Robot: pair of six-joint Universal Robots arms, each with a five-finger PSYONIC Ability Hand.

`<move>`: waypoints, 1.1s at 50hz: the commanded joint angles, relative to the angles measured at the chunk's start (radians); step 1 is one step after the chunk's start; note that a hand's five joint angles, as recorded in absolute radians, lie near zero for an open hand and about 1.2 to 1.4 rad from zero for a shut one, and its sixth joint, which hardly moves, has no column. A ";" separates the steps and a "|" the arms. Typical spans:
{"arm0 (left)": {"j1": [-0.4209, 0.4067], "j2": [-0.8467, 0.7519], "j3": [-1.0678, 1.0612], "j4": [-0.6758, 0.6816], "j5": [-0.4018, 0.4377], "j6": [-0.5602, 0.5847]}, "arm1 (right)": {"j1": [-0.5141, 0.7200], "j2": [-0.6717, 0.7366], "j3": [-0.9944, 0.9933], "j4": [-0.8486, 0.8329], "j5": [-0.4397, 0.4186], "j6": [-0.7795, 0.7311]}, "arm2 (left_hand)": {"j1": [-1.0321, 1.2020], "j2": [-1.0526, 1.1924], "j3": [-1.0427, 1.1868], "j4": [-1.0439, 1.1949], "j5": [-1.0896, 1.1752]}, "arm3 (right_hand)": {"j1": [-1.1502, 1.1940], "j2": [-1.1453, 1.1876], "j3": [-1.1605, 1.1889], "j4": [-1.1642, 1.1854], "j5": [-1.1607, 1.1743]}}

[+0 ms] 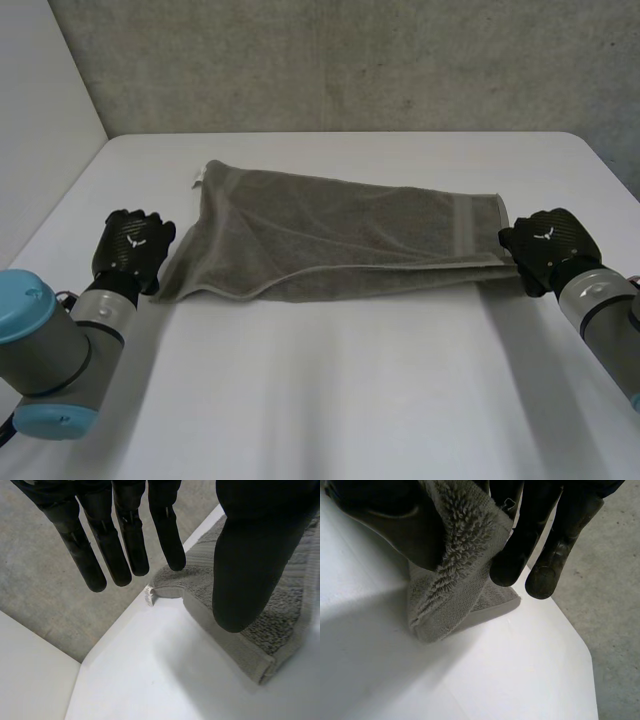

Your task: Fold the towel.

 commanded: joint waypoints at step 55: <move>-0.028 -0.164 0.177 -0.071 0.109 -0.304 | 0.007 0.050 0.008 -0.023 -0.004 -0.011 | -0.145 -0.143 -0.143 -0.143 -0.142 | 0.063 0.061 0.053 0.053 0.035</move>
